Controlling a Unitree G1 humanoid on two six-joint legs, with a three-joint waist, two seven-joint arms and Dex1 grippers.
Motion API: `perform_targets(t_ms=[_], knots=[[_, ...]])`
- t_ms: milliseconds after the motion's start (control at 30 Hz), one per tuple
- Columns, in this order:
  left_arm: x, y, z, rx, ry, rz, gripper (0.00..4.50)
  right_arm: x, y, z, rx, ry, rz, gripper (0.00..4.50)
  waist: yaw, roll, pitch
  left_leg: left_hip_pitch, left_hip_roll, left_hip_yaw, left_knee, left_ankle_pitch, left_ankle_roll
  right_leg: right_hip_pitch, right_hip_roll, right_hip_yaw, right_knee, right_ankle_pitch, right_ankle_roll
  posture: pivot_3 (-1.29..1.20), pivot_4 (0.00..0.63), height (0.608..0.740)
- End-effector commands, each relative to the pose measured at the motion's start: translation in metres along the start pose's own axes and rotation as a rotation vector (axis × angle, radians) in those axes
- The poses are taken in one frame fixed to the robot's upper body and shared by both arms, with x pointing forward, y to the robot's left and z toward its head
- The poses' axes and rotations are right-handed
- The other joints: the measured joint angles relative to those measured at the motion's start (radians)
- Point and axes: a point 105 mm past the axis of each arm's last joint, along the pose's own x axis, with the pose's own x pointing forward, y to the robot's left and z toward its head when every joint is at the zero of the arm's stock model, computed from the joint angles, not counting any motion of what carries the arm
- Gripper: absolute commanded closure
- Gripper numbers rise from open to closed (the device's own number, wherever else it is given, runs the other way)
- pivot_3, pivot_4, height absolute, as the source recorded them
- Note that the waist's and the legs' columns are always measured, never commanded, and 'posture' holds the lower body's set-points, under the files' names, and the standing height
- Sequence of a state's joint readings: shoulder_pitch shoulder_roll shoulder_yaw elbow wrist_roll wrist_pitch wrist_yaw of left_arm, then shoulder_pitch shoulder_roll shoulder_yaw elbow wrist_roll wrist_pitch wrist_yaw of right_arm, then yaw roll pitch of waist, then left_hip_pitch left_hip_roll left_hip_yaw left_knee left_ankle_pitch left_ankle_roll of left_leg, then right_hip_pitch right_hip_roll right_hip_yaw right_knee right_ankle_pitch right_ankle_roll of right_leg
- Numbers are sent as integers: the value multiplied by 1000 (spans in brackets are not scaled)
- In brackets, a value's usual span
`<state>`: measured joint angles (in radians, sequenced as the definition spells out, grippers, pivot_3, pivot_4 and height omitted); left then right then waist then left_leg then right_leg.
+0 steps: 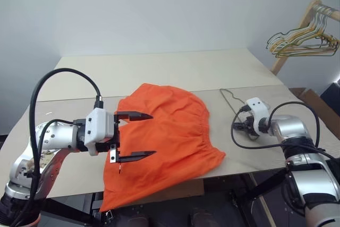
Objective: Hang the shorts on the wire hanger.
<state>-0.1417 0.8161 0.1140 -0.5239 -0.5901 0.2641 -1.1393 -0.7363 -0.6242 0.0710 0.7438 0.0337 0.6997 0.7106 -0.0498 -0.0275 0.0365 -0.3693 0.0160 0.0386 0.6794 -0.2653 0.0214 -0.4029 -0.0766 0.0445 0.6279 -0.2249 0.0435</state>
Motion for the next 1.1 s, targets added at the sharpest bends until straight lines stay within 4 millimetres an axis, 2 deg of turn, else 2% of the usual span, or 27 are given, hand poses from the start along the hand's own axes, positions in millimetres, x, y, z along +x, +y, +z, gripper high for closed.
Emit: perform_targets(t_ms=[33,67,167,333,400,500,533,600,667,767,967,1100], knots=[[1,0,6,42,-21,4,0,4,-3,-11,9,61,-24,3017,0,0,0,0,0,0,0,0,0,0,0,0,0,0,0,-18,0,740],[2,0,5,43,-19,4,0,4,-4,-12,-5,70,-33,3286,0,-1,-1,0,0,0,0,0,0,0,0,0,0,0,0,-20,0,740],[3,0,3,45,-15,4,0,5,-4,-13,-1,74,-38,4459,0,-3,-2,0,0,0,0,0,0,0,0,0,0,0,0,-25,0,740],[5,10,-1,62,-9,68,0,0,-10,-3,20,16,-84,4487,0,-3,-3,0,0,0,0,0,0,1,0,0,0,0,0,-29,0,740],[8,26,-8,73,22,178,0,-4,-11,8,1,-23,-109,4487,4,-3,-3,0,0,0,0,0,0,1,0,0,0,0,0,-37,0,740],[12,59,-14,-36,6,388,0,-22,-7,43,-34,-215,-143,4487,5,-3,-3,0,-1,-1,1,0,0,1,-1,0,0,0,1,-45,0,740],[14,71,-8,-115,-77,460,0,-35,0,62,-63,-337,-140,4487,4,-3,-3,-1,-1,-2,1,0,0,0,-1,0,0,1,1,-47,0,740],[18,88,3,-245,-233,559,0,-62,23,88,-158,-559,-95,4487,6,-2,-3,-3,-1,-6,1,0,0,-2,-1,0,0,1,2,-53,0,740],[23,100,8,-375,-318,611,0,-83,47,98,-257,-710,-43,4487,2,-2,-3,-5,-1,-10,1,-1,1,-3,-1,0,-1,2,3,-53,0,740],[32,111,16,-541,-434,634,0,-107,86,106,-475,-914,-55,4487,1,-2,-3,-5,-1,-11,1,-2,0,-3,-1,1,-1,2,3,-61,0,740],[45,110,34,-624,-527,549,0,-120,137,110,-568,-1106,38,4487,-3,-2,-3,-2,-2,-10,2,-2,-1,-1,0,2,1,2,3,-61,0,740],[48,109,41,-633,-560,523,0,-119,157,109,-584,-1150,82,4487,-6,-2,-3,-2,-2,-10,1,-2,-1,-1,0,2,0,2,3,-60,0,740]])
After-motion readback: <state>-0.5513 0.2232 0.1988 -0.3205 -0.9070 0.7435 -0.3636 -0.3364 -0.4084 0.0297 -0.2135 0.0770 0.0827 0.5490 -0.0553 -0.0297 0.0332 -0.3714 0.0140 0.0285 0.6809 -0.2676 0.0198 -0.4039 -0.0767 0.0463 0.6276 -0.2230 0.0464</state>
